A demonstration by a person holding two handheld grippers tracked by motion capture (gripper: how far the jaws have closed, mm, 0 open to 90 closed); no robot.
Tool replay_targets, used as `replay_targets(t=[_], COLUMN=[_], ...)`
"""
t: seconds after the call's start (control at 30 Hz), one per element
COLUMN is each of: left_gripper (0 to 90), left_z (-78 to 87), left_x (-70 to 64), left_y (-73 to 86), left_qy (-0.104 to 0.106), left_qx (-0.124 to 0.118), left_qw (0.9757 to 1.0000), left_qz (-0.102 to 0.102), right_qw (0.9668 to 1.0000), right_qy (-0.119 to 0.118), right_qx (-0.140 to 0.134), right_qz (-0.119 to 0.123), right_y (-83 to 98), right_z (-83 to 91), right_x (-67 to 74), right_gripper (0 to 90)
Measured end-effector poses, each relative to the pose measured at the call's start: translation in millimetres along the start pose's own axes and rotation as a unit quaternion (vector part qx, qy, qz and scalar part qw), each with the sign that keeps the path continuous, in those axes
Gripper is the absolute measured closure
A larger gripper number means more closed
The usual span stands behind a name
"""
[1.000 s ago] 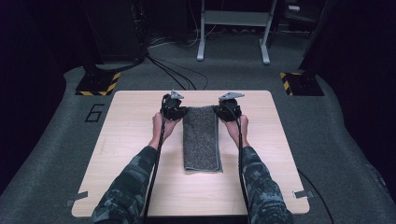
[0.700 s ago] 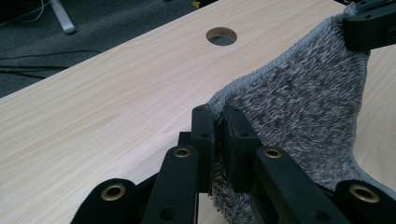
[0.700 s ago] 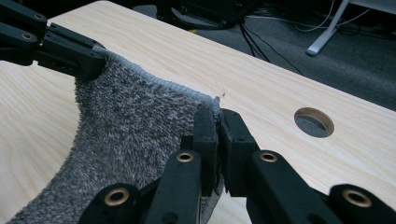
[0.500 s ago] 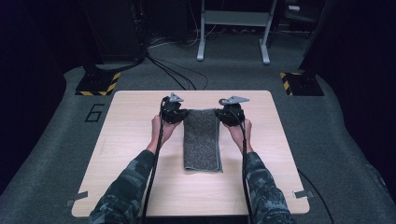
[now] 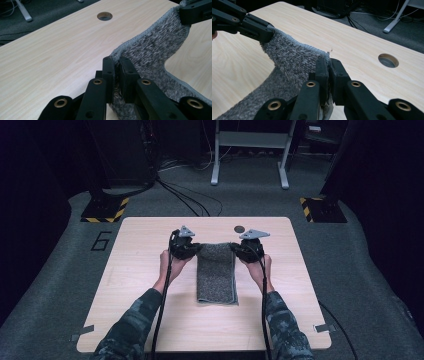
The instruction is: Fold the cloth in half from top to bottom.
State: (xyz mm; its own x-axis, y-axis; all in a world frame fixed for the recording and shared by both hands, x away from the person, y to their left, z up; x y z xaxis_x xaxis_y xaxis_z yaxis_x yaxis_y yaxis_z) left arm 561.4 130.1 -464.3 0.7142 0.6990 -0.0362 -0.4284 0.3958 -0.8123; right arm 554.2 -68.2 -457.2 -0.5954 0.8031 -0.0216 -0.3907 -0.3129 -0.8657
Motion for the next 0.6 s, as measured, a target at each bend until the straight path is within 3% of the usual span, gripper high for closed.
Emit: replay_targets(t=[0.6], left_gripper=[82.9], left_z=[9.4], left_x=[-24.4], left_y=[21.2], left_qy=[0.021], left_qx=[0.015], left_qw=[0.9995], left_qz=[-0.019], right_qw=[0.9998], right_qy=[-0.013], right_qx=[0.001], right_qz=[0.014], right_y=[29.2], right_z=[20.8], right_x=[16.8], right_gripper=[85.3])
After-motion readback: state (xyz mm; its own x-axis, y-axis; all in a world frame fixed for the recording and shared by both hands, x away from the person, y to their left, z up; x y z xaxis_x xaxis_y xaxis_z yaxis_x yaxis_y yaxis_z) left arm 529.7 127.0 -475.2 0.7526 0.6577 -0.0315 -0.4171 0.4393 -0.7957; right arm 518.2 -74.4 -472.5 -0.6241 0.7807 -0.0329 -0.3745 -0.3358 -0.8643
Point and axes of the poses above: each handheld gripper's, and its own axes: z roughly backward along the jaws, y roughly out of its underside, x roughly to its left, the point moved 6 cm from there along -z, roughly forward along the jaws, and after that the axes turned 3 degrees about y, right-handed, at the moved point
